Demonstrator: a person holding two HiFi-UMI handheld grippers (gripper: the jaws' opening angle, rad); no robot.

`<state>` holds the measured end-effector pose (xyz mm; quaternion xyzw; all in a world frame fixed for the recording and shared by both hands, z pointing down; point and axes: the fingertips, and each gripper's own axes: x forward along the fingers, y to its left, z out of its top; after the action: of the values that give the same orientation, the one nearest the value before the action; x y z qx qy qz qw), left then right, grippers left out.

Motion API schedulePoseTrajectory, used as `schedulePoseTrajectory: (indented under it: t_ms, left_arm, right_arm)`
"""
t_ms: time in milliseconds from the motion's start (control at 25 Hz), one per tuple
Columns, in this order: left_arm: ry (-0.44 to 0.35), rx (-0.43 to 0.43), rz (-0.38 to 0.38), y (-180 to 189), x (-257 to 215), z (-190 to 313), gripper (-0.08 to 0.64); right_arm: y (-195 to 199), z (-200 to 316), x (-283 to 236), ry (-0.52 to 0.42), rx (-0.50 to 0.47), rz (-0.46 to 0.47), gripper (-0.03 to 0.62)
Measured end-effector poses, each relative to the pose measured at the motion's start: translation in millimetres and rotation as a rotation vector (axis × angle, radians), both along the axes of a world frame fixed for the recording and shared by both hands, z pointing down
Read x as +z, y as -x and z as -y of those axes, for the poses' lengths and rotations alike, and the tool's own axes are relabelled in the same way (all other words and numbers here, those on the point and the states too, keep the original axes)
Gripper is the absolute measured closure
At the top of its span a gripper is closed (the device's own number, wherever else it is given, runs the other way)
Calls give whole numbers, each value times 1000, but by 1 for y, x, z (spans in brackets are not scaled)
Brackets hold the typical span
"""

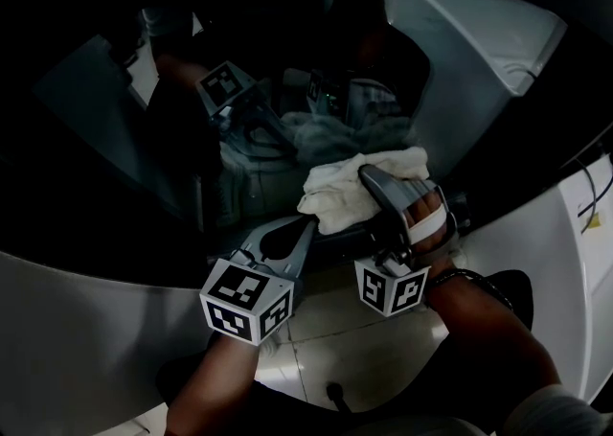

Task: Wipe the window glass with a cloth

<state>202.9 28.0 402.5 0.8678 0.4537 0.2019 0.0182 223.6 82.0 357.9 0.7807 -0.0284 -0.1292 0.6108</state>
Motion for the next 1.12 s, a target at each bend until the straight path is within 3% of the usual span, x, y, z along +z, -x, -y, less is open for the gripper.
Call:
schedulePoseTrajectory:
  t_ms: [1120]
  left_arm:
    - [3,18,48,-1,-1,-2,543]
  right_arm:
    - [-3,-4,23,-13,2,90,469]
